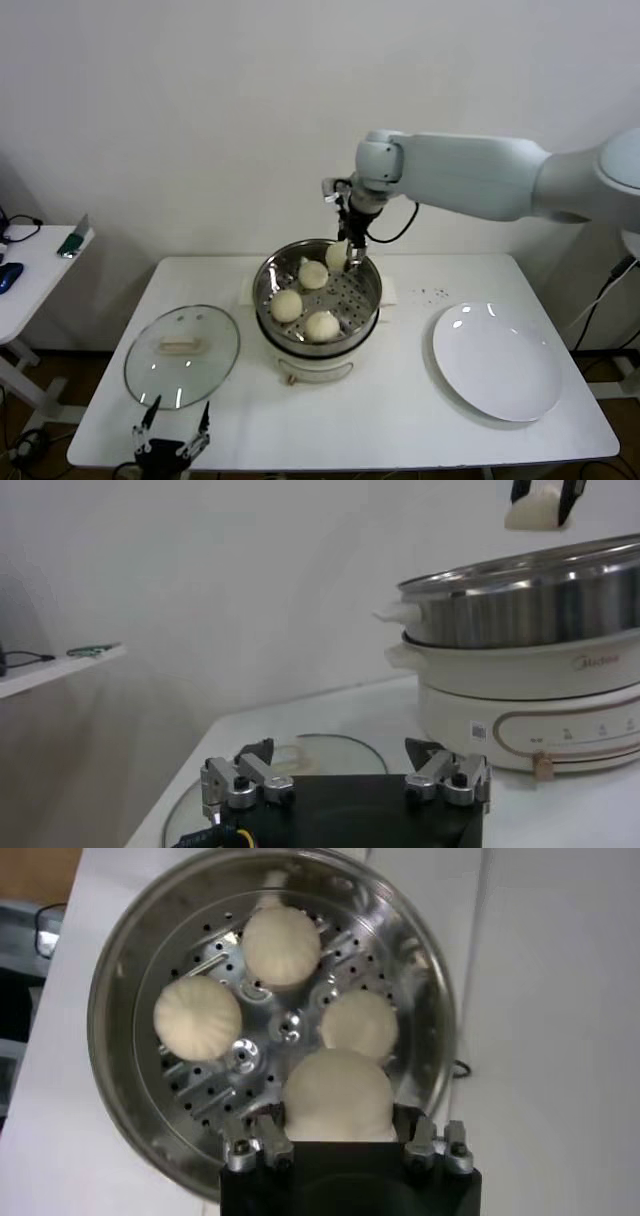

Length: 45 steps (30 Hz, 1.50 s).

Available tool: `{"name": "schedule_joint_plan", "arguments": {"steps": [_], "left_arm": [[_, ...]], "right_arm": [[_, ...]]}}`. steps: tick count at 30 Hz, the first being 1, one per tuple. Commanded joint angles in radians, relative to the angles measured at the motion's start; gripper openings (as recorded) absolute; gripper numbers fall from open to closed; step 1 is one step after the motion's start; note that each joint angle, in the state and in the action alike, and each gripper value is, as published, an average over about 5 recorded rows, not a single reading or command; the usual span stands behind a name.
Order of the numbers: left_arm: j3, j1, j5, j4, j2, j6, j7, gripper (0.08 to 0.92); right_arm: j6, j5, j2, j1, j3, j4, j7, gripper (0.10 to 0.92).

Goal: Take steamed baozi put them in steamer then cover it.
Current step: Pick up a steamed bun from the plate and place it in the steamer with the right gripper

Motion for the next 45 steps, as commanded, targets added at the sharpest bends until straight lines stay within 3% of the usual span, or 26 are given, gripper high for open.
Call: {"name": "schedule_joint_plan", "arguments": {"steps": [1, 15, 23, 35, 39, 45], "left_arm": [[-0.001, 0.000, -0.003, 0.002, 0.001, 0.002, -0.001, 0.823], [-0.006, -0.001, -0.009, 0.020, 0.002, -0.002, -0.002, 0.823], [-0.005, 0.002, -0.006, 0.020, -0.001, -0.003, -0.003, 0.823], [-0.018, 0.010, -0.009, 0.021, 0.005, -0.010, -0.005, 0.823], [-0.020, 0.008, -0.006, 0.021, 0.004, -0.009, -0.005, 0.823], [-0.022, 0.007, 0.011, 0.020, 0.003, -0.013, -0.011, 0.823]], "right_arm": [[-0.024, 0.033, 0.087, -0.063, -0.083, -0.005, 0.033, 0.695], [-0.014, -0.013, 0.074, -0.101, -0.111, -0.023, 0.039, 0.696], [-0.018, -0.026, 0.046, -0.082, -0.090, -0.003, 0.029, 0.808], [0.045, -0.025, -0.123, -0.001, 0.041, 0.079, 0.003, 0.823], [0.131, -0.028, -0.228, 0.001, 0.097, 0.115, 0.076, 0.823], [0.261, -0.069, -0.425, -0.056, 0.168, 0.259, 0.342, 0.823]]}}
